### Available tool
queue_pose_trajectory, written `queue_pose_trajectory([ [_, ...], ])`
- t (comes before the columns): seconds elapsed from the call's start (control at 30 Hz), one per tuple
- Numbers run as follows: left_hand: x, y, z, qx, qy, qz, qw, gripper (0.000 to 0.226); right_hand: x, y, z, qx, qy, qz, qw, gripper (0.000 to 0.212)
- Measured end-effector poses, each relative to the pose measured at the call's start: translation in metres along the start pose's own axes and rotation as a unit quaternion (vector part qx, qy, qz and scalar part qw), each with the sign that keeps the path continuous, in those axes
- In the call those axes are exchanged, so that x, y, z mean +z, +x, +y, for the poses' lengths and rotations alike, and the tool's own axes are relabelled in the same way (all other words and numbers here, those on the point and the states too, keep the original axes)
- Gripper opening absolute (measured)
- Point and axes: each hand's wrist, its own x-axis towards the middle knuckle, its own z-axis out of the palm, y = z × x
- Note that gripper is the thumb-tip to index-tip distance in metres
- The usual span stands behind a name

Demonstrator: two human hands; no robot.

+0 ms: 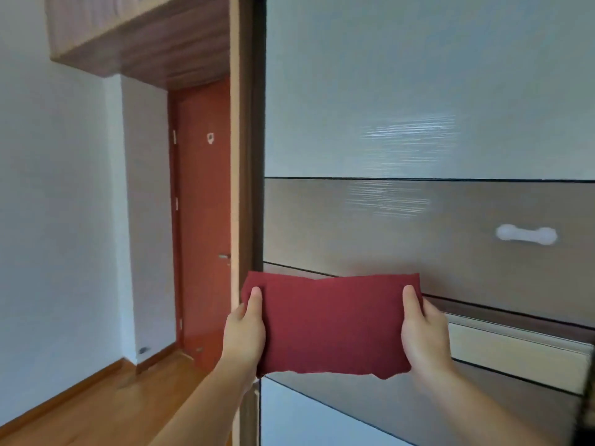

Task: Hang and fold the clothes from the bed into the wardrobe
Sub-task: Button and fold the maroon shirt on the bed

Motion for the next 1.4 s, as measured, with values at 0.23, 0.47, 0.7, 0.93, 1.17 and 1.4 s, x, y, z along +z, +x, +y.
queue_pose_trajectory([
  [0.23,0.147,-0.072,-0.010,-0.048,-0.005,-0.161,0.986,0.040,-0.176,-0.012,-0.025,0.025,-0.005,0.159,0.987,0.030],
  [0.47,0.277,-0.159,-0.014,-0.038,-0.001,-0.266,0.963,0.038,-0.331,-0.027,-0.054,-0.004,-0.016,0.267,0.964,0.032],
  [0.7,0.390,-0.250,-0.071,-0.039,0.023,-0.344,0.938,0.039,-0.479,-0.048,-0.025,0.036,-0.053,0.348,0.935,0.036],
  [0.93,0.473,-0.262,-0.149,-0.068,0.108,-0.351,0.928,0.052,-0.551,-0.024,0.040,0.110,-0.102,0.375,0.915,0.035],
  [1.17,0.566,-0.191,-0.205,-0.090,0.135,-0.353,0.922,0.054,-0.570,0.077,0.108,0.158,-0.143,0.387,0.897,0.033],
  [1.4,0.662,-0.119,-0.260,-0.154,0.154,-0.342,0.914,0.060,-0.592,0.194,0.165,0.183,-0.188,0.378,0.888,0.040],
])
